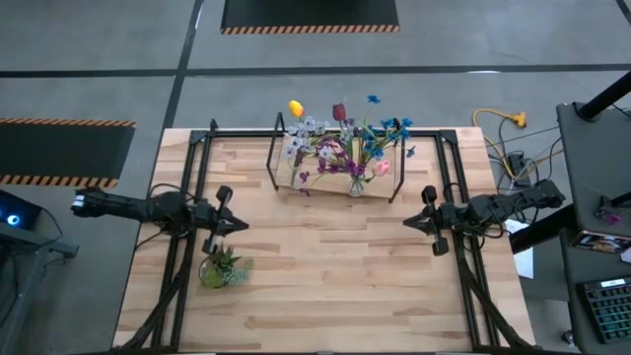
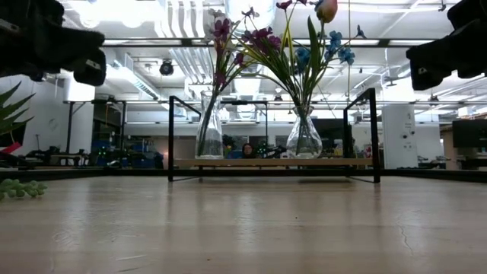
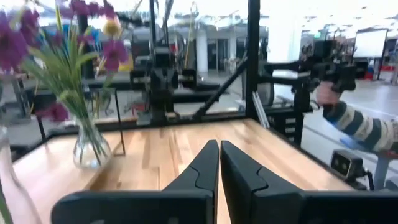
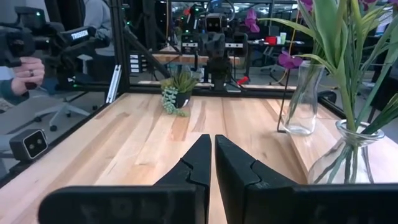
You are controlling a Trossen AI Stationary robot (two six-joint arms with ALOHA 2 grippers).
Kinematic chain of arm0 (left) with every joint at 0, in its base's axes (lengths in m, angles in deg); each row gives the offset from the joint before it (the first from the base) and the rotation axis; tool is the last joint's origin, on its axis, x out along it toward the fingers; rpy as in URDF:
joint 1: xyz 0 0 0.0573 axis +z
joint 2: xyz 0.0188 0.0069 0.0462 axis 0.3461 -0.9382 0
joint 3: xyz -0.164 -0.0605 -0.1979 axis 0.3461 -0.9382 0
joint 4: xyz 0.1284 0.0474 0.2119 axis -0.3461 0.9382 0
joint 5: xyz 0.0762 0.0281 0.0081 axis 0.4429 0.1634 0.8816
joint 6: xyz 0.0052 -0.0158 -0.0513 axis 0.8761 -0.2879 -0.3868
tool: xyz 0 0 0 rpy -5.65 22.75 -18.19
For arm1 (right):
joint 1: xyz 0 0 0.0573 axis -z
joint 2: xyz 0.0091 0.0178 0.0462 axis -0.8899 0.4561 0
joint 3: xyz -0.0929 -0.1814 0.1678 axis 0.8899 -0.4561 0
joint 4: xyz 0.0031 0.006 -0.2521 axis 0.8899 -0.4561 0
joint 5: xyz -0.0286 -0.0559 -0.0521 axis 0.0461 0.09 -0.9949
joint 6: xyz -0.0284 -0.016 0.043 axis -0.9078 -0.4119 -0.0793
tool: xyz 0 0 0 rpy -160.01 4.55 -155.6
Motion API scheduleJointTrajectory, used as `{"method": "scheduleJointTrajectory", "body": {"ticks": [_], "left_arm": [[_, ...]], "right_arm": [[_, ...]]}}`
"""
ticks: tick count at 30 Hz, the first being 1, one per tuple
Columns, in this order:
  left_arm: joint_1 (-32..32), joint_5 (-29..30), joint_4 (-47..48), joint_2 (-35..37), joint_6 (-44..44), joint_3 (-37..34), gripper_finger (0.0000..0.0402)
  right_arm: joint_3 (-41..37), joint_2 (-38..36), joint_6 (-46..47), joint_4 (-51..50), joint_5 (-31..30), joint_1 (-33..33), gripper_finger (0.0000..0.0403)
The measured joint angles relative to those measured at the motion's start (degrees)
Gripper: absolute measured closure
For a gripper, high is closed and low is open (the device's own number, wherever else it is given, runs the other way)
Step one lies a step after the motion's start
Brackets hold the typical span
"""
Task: Pick and place flowers into a vace then onto a shelf
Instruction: Return to Home Position
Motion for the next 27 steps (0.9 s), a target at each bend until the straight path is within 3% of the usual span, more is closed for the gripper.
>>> {"method": "scheduleJointTrajectory", "body": {"ticks": [4, 9, 27], "left_arm": [[0.00, 0.84, 2.61, 1.78, -0.97, 0.06, 0.0402], [0.00, 1.45, 9.34, 9.41, -1.38, -0.02, 0.0401], [0.00, 1.75, 11.56, 8.75, -2.19, 0.48, 0.0401]], "right_arm": [[0.02, 0.00, 0.44, -0.11, -0.40, 0.00, 0.0390], [0.02, 0.07, 0.38, -0.24, -0.44, 0.00, 0.0390], [0.00, 0.22, -0.90, -0.07, -0.57, 0.02, 0.0390]]}}
